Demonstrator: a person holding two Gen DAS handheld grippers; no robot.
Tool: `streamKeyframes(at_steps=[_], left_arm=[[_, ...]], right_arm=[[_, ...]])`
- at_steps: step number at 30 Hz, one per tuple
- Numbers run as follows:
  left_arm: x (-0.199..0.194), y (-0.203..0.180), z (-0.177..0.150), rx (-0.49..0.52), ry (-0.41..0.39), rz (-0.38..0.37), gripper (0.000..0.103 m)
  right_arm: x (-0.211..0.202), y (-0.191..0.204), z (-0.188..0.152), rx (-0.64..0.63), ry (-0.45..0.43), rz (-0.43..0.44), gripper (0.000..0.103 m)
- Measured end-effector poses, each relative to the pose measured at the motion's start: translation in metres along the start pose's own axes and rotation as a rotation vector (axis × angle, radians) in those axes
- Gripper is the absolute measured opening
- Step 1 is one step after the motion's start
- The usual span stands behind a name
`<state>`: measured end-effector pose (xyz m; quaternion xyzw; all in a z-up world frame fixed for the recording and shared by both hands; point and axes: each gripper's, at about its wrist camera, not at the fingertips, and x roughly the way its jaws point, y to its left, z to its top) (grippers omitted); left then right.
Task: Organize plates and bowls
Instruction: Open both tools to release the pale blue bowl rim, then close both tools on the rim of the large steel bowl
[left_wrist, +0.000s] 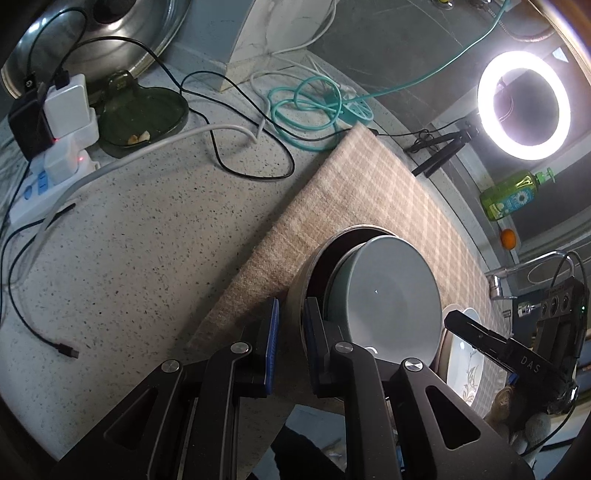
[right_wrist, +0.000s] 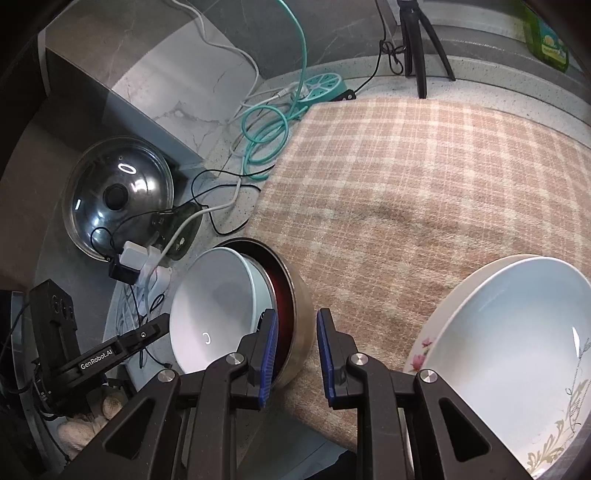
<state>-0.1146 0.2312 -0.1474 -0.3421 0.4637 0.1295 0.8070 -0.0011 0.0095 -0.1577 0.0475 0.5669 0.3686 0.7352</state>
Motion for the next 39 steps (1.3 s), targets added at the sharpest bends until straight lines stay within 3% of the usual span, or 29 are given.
streamKeyframes(at_steps=[26, 29, 39], left_arm=[[0.02, -0.01, 0.002, 0.051, 0.053, 0.013, 0.006], [0.02, -0.012, 0.002, 0.057, 0.051, 0.017, 0.006], [0.021, -0.01, 0.002, 0.05, 0.051, 0.012, 0.006]], right_arm=[[0.023, -0.002, 0.003, 0.015, 0.052, -0.022, 0.019], [0.023, 0.0, 0.003, 0.007, 0.061, -0.02, 0.012], [0.026, -0.007, 0.004, 0.049, 0.088, -0.008, 0.009]])
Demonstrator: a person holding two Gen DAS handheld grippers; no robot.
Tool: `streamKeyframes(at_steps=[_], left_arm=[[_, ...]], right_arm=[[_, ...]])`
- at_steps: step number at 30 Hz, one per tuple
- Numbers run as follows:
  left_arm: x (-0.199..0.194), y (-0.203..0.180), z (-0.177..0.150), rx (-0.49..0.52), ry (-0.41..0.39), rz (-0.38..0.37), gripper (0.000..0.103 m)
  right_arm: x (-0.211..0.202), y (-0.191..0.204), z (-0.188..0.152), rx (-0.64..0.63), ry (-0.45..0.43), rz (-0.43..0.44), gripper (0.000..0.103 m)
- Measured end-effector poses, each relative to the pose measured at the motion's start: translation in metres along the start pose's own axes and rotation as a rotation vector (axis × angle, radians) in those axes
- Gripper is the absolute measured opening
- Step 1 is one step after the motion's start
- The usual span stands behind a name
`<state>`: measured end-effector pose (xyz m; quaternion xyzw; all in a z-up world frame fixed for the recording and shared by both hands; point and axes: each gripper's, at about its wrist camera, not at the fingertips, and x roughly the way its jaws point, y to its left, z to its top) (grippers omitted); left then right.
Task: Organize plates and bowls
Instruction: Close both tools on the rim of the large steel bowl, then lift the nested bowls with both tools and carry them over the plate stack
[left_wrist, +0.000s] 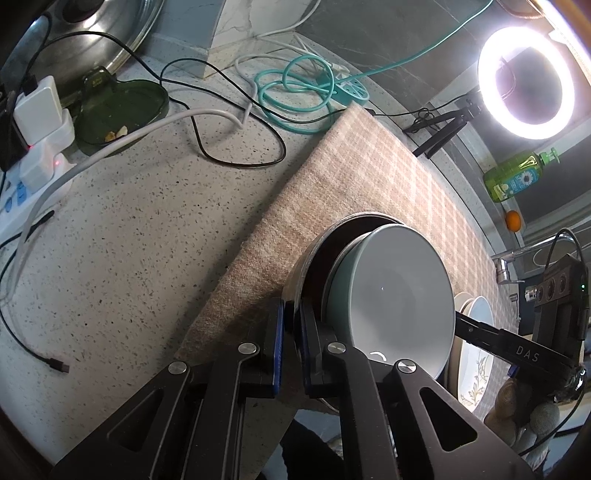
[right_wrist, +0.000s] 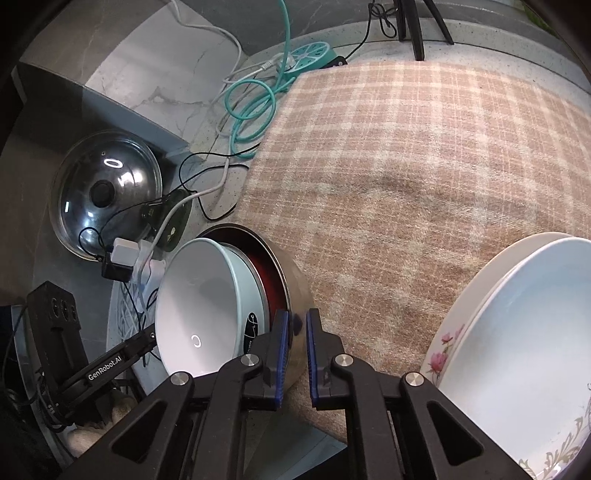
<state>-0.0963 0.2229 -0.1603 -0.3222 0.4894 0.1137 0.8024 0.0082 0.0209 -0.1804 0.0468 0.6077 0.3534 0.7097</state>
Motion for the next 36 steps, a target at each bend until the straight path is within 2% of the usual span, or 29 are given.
streamKeyframes(at_steps=[5, 19, 28, 36], left_arm=[[0.001, 0.001, 0.0, -0.002, -0.002, -0.001, 0.006], [-0.003, -0.005, -0.002, 0.009, -0.02, 0.014, 0.006], [-0.019, -0.023, 0.004, 0.045, -0.052, -0.005, 0.006], [-0.029, -0.053, 0.008, 0.109, -0.07, -0.033, 0.006]], right_arm=[[0.007, 0.007, -0.001, -0.041, 0.008, -0.036, 0.009], [0.003, 0.008, -0.001, -0.042, 0.004, -0.038, 0.009], [-0.023, 0.006, -0.001, -0.028, -0.038, -0.024, 0.009], [-0.053, -0.004, -0.004, 0.008, -0.083, -0.018, 0.009]])
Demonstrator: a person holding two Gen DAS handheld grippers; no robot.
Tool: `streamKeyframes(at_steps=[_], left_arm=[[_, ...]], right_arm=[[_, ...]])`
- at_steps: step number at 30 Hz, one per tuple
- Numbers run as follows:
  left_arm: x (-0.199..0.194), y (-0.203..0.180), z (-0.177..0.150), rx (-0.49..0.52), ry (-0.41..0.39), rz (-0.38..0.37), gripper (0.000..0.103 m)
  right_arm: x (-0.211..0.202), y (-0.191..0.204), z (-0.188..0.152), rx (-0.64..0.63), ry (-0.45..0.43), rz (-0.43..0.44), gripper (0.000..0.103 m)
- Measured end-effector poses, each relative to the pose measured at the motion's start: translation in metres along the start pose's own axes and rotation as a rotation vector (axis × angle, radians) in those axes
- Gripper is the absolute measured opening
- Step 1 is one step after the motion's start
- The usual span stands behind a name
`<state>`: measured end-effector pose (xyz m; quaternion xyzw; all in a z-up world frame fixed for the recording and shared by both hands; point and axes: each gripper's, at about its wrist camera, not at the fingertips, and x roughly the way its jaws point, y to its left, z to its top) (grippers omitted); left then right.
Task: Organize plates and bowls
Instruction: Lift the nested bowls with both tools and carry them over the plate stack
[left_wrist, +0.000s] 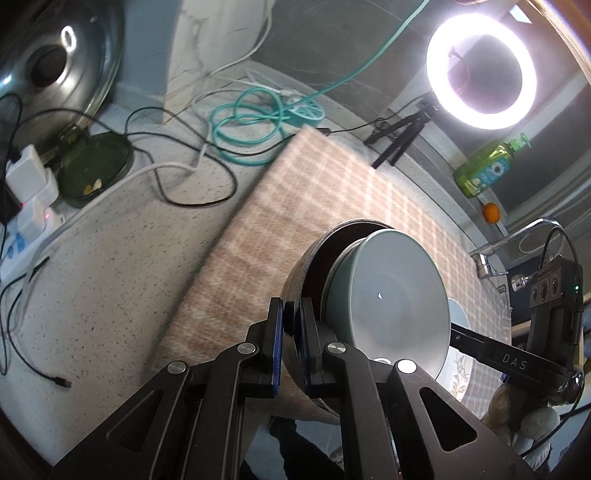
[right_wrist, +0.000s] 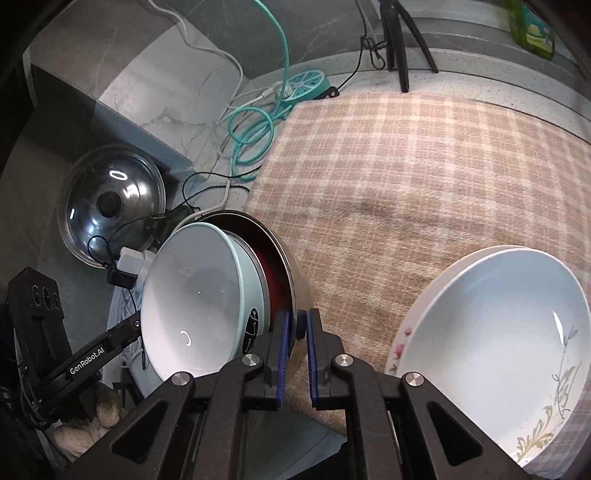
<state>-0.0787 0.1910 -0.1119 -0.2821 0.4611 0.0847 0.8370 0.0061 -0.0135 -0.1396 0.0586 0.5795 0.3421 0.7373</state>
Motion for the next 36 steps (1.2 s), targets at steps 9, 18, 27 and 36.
streamKeyframes(at_steps=[9, 18, 27, 36], left_arm=[[0.0, -0.039, 0.002, 0.066, -0.002, -0.047, 0.006], [0.012, -0.083, -0.001, 0.144, 0.026, -0.097, 0.006], [0.035, -0.127, -0.012, 0.219, 0.088, -0.137, 0.006], [0.056, -0.162, -0.024, 0.277, 0.138, -0.155, 0.006]], right_arm=[[-0.041, -0.021, -0.003, 0.046, -0.065, -0.015, 0.009], [-0.077, -0.058, -0.016, 0.116, -0.119, -0.046, 0.009], [-0.106, -0.104, -0.031, 0.2, -0.148, -0.082, 0.009], [-0.121, -0.145, -0.046, 0.276, -0.162, -0.104, 0.009]])
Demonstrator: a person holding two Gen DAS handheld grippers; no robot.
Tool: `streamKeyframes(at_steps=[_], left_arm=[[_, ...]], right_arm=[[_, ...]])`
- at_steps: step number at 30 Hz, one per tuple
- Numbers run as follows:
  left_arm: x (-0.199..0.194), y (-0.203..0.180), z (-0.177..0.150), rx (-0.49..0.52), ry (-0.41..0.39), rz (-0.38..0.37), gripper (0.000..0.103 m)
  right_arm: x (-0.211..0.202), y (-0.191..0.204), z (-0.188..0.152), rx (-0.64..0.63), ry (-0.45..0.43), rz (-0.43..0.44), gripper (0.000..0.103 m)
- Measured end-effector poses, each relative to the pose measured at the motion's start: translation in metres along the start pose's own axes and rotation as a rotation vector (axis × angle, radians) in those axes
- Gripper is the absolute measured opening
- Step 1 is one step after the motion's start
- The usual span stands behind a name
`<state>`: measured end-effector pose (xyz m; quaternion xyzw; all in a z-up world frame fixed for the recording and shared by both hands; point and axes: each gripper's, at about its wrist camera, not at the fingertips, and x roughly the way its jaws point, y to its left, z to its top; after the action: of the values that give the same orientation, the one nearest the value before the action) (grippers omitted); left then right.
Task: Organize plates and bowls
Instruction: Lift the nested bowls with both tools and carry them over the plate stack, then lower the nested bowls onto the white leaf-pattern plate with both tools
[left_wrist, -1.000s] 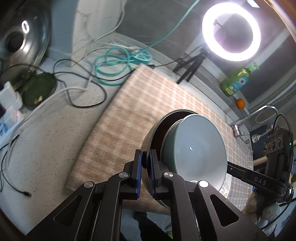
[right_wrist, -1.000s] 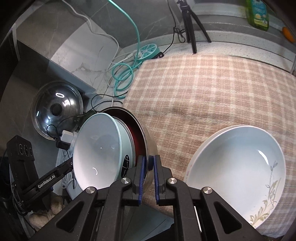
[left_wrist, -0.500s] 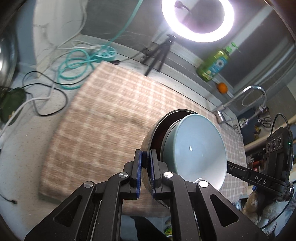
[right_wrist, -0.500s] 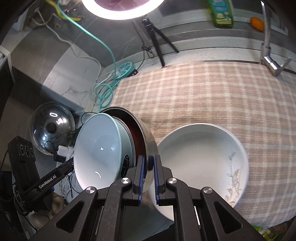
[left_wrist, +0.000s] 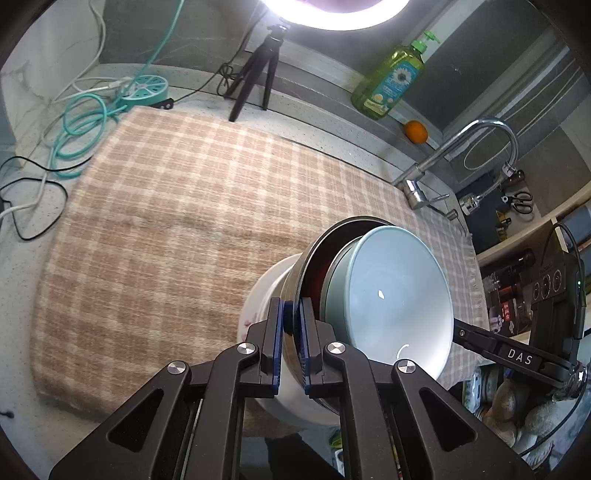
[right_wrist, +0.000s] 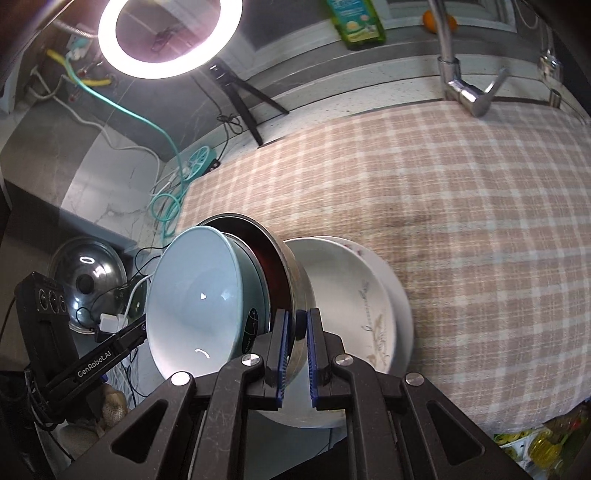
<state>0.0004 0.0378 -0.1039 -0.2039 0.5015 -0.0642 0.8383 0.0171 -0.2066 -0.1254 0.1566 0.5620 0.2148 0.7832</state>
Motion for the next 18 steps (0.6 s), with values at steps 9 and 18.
streamKeyframes(at_steps=[9, 18], left_arm=[[0.017, -0.01, -0.002, 0.014, 0.045, 0.001, 0.006], [0.022, -0.012, -0.002, 0.019, 0.064, 0.011, 0.006]], right_arm=[[0.004, -0.025, -0.004, 0.042, 0.018, -0.005, 0.009], [0.006, -0.028, -0.006, 0.051, 0.031, -0.003, 0.009]])
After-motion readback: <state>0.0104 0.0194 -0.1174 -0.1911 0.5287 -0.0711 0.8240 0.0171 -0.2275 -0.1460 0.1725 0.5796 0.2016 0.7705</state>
